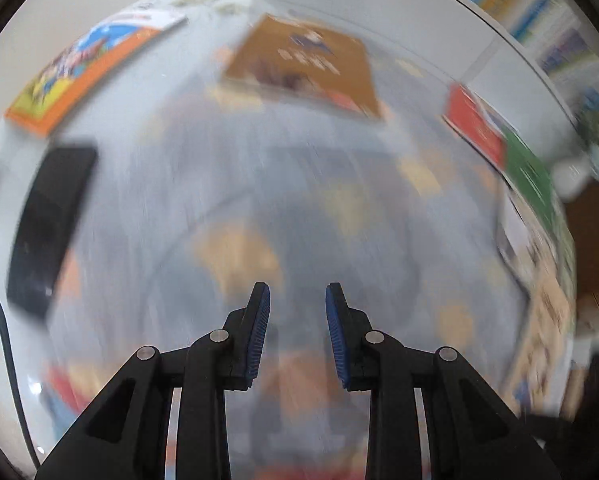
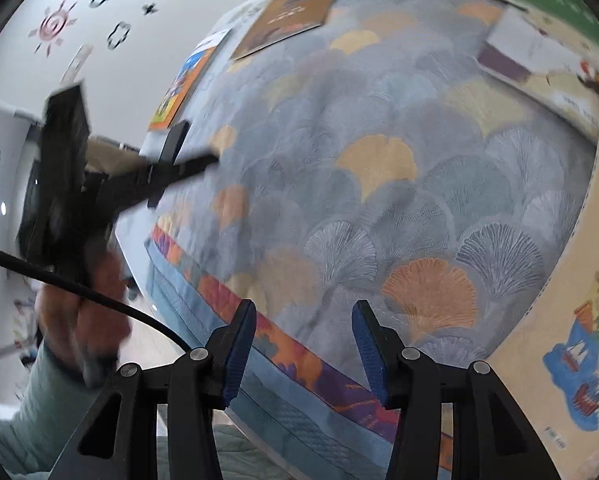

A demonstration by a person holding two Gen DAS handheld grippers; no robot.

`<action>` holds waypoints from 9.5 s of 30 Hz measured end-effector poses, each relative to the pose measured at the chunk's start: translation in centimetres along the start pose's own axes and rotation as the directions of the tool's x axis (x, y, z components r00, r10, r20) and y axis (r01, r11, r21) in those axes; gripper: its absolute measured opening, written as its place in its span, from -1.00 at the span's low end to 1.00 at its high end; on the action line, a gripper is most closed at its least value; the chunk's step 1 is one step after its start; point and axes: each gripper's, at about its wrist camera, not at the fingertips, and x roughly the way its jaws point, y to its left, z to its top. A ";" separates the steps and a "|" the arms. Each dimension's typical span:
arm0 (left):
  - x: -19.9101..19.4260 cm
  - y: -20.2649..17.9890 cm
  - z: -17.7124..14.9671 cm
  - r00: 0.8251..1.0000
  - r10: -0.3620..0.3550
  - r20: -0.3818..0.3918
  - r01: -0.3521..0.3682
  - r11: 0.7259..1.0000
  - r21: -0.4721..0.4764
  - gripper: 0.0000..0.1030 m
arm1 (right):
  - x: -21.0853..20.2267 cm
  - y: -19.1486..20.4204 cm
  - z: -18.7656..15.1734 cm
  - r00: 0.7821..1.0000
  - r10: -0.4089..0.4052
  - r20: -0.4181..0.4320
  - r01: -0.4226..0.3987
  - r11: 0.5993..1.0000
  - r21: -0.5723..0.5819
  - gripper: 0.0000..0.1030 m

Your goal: Organize books

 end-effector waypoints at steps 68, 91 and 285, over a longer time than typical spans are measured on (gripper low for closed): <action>2.8 -21.0 -13.9 0.901 -0.329 -0.283 0.402 0.879 0.258 -0.49 | -13.8 -15.9 -7.9 0.820 -0.554 0.144 0.495 0.813 0.307 -0.28; 5.0 -29.0 -9.9 0.927 -0.217 -0.305 0.359 0.746 0.561 -0.39 | -15.7 -21.5 -1.2 0.780 -0.595 0.193 0.487 0.772 0.409 -0.63; 1.3 -0.5 -4.2 0.876 -0.405 -0.261 0.409 0.912 -0.040 -0.46 | 0.7 -3.3 3.6 0.942 -0.299 0.153 0.292 0.954 0.061 -0.02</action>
